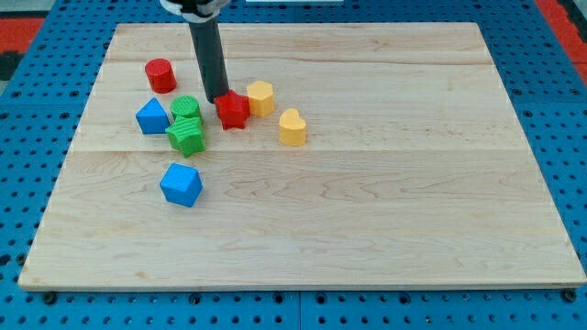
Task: Move the red circle on the right side of the green star
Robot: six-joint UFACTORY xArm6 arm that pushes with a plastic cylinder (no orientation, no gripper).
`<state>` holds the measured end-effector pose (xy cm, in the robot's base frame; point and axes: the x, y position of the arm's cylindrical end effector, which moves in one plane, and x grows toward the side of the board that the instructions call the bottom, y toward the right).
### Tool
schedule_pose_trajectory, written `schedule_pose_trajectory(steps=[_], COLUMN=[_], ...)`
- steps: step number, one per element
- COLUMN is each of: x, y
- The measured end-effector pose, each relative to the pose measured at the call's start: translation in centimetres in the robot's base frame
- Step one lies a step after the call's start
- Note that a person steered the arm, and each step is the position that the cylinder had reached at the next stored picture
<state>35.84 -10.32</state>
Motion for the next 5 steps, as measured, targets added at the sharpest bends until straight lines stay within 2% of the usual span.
schedule_pose_trajectory(steps=[1, 2, 3, 4, 5], x=[-2.9, -1.5, -3.5, -6.3, -10.5], y=[-2.4, 2.4, 0.6, -6.1, -10.1])
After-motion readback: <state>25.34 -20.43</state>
